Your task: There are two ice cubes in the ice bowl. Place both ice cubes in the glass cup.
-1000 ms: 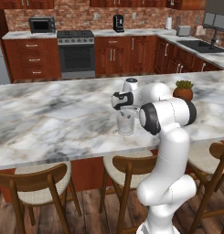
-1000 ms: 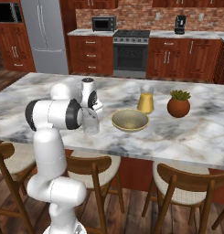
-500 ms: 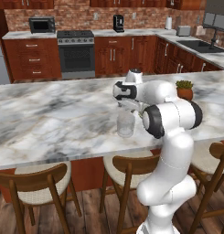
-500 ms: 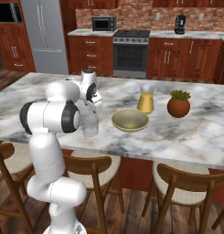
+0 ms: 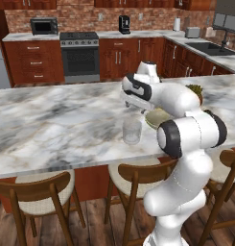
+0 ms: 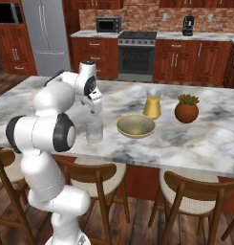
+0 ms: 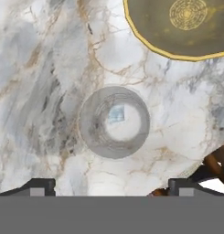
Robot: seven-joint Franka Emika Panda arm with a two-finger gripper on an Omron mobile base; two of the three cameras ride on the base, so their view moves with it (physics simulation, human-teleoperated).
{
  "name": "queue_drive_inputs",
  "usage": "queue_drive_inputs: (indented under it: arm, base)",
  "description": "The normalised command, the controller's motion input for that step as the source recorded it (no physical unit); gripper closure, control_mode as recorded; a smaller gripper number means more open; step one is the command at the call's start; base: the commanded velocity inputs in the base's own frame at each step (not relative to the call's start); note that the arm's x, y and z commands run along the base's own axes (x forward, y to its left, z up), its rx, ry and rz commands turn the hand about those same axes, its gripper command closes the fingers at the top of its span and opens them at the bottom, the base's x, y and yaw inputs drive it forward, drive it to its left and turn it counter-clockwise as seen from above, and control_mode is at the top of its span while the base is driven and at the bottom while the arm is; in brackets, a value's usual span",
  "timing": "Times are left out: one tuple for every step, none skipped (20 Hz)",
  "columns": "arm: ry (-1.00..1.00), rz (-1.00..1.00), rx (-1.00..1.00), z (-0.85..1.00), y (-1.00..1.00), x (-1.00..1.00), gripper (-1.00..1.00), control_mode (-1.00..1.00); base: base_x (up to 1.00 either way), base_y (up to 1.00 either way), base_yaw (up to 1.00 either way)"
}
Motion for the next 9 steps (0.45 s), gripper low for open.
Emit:
queue_drive_inputs:
  arm:
    - [-0.04,0.06,-0.07,-0.26,0.56,-1.0,-1.0,-1.0]
    - [-0.05,0.06,-0.08,-0.31,0.59,-1.0,-1.0,-1.0]
    - [-0.06,0.06,-0.12,-0.41,0.61,-1.0,-1.0,-1.0]
    - [-0.07,0.07,-0.17,-0.5,0.63,-1.0,-1.0,-1.0]
    - [-0.09,0.06,-0.22,-0.56,0.67,-1.0,-1.0,-1.0]
    - [-0.18,0.03,-0.3,-0.55,0.63,-1.0,-1.0,-1.0]
    - [-0.26,0.03,-0.37,-0.44,0.53,-1.0,-1.0,-1.0]
    - [-0.28,0.05,-0.41,-0.41,0.49,-1.0,-1.0,-1.0]
    - [-0.39,0.05,-0.47,-0.38,0.41,-1.0,-1.0,-1.0]
  base:
    - [0.0,0.0,0.0]
    - [0.0,0.0,0.0]
    - [0.0,0.0,0.0]
    - [0.0,0.0,0.0]
    - [0.0,0.0,0.0]
    - [0.0,0.0,0.0]
    - [0.0,0.0,0.0]
    - [0.0,0.0,0.0]
    - [0.0,0.0,0.0]
